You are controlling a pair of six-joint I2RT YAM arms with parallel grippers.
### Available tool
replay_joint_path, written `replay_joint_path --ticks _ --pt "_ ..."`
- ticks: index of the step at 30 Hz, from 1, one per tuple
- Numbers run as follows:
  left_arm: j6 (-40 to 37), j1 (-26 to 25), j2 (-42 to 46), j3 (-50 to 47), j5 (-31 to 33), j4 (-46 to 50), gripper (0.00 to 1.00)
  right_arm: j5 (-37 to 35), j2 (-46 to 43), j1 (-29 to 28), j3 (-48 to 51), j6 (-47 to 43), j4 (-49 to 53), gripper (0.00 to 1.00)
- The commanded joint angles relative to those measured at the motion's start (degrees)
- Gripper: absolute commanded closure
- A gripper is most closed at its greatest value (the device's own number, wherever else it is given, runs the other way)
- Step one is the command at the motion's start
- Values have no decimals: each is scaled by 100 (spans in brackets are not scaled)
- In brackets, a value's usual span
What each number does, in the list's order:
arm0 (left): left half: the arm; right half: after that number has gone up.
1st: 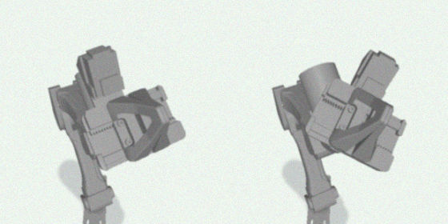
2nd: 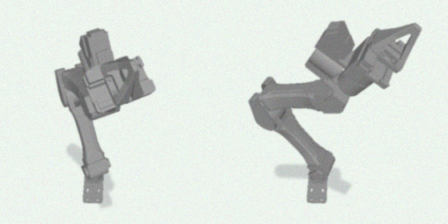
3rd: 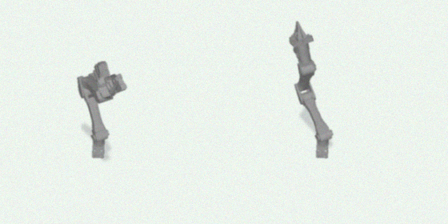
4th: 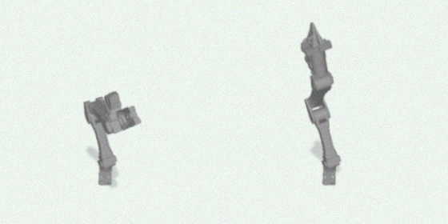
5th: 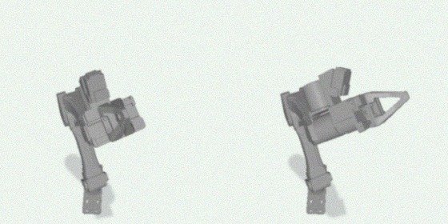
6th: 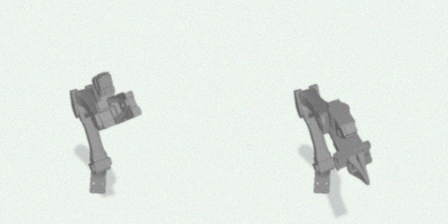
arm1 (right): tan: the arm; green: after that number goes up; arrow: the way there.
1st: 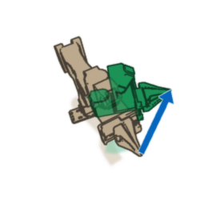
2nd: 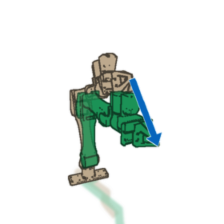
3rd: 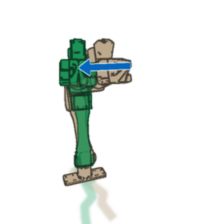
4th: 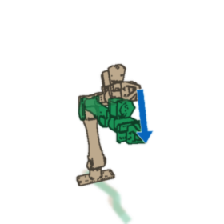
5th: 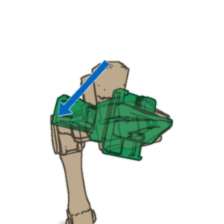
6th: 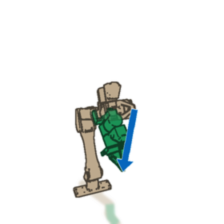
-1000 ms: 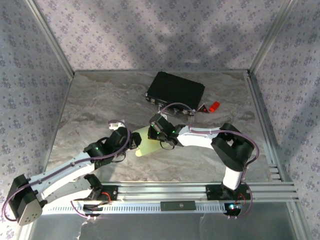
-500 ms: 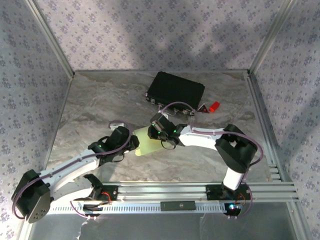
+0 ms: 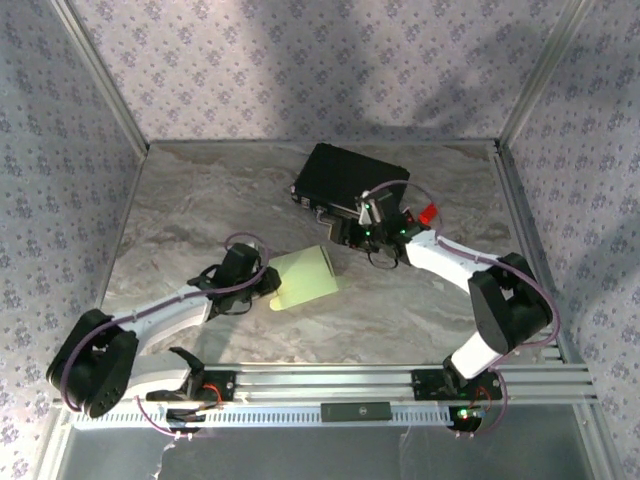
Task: Fold the paper box
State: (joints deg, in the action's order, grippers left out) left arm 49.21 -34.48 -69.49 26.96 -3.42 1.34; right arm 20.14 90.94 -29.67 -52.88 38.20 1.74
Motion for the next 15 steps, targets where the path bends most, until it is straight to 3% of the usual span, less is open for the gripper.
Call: replay_joint_path --ticks 1,6,7,9,15 --pt "-87 42 -33 -140 -85 -336 69 1101 215 119 298 -390 -495 45" --pt "-122 49 -69 -261 -6 -321 73 1869 760 216 481 -85 -1271 43" --pt "-133 60 -58 -296 28 -293 75 1996 886 224 481 -21 -1347 38" --pt "-135 72 -9 -362 89 -282 76 2066 1037 224 512 58 -1431 32" --pt "-148 128 150 -623 165 -275 78 2398 1097 225 968 555 -2386 28"
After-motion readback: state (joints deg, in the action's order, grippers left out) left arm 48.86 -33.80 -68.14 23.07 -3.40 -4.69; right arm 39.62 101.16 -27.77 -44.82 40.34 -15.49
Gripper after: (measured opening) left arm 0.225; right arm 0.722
